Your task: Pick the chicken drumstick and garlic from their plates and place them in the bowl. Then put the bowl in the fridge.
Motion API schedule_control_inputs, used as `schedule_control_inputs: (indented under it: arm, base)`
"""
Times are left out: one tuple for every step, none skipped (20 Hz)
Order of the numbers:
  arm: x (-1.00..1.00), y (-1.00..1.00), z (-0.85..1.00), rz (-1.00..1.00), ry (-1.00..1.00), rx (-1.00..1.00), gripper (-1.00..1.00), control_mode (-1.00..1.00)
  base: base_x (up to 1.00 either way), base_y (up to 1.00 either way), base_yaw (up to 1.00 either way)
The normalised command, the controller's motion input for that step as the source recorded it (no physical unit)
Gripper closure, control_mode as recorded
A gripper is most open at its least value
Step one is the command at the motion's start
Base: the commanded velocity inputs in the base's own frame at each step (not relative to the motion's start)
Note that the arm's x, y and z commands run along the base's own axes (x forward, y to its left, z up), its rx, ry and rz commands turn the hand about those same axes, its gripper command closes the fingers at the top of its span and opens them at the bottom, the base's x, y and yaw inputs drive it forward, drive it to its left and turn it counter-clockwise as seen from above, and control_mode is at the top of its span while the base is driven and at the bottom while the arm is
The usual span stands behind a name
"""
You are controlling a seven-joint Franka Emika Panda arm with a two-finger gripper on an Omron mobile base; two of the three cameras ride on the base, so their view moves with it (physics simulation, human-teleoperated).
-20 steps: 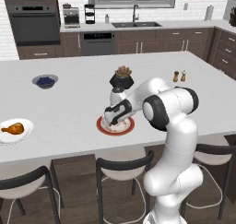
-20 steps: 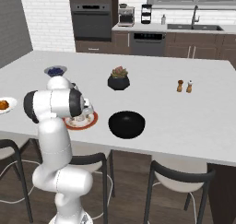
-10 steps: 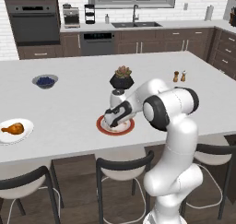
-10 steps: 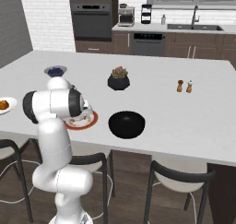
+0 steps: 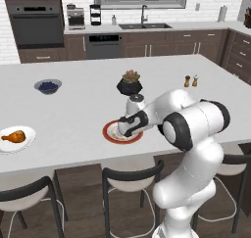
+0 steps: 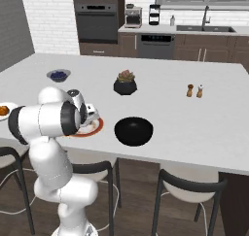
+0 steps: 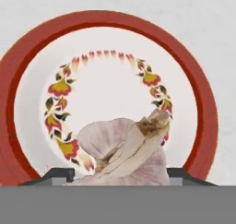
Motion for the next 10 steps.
schedule_control_inputs:
  arm:
    - [-0.92,-0.68,0.82,0.03,-0.03,0.01,1.00,-1.00]
    - [-0.86,-0.76,0.81,0.00,0.00,0.02,1.00,-1.00]
    - [-0.86,-0.81,0.81,0.00,0.00,0.02,1.00,-1.00]
    - [-0.86,-0.81,0.82,0.00,0.00,0.03,1.00,-1.00]
    - [-0.75,-0.89,0.75,0.00,0.00,0.04,1.00,-1.00]
    - [-0.70,-0.96,0.74,0.00,0.00,0.03,1.00,-1.00]
    - [-0.56,-1.00,0.73,-0.02,0.00,0.02,1.00,-1.00]
    - [-0.42,-1.00,0.80,-0.03,0.00,0.03,1.00,-1.00]
    - [-0.29,-1.00,0.81,-0.05,0.03,0.03,1.00,-1.00]
    - [-0.15,-0.94,0.82,-0.07,0.05,0.03,1.00,-1.00]
  base:
    - [0.00,0.00,0.00]
    - [0.00,0.00,0.00]
    - [0.00,0.00,0.00]
    - [0.00,0.00,0.00]
    - [0.00,0.00,0.00]
    - [0.00,0.00,0.00]
    - [0.00,0.00,0.00]
    - [0.00,0.00,0.00]
    - [0.00,0.00,0.00]
    - [0.00,0.00,0.00]
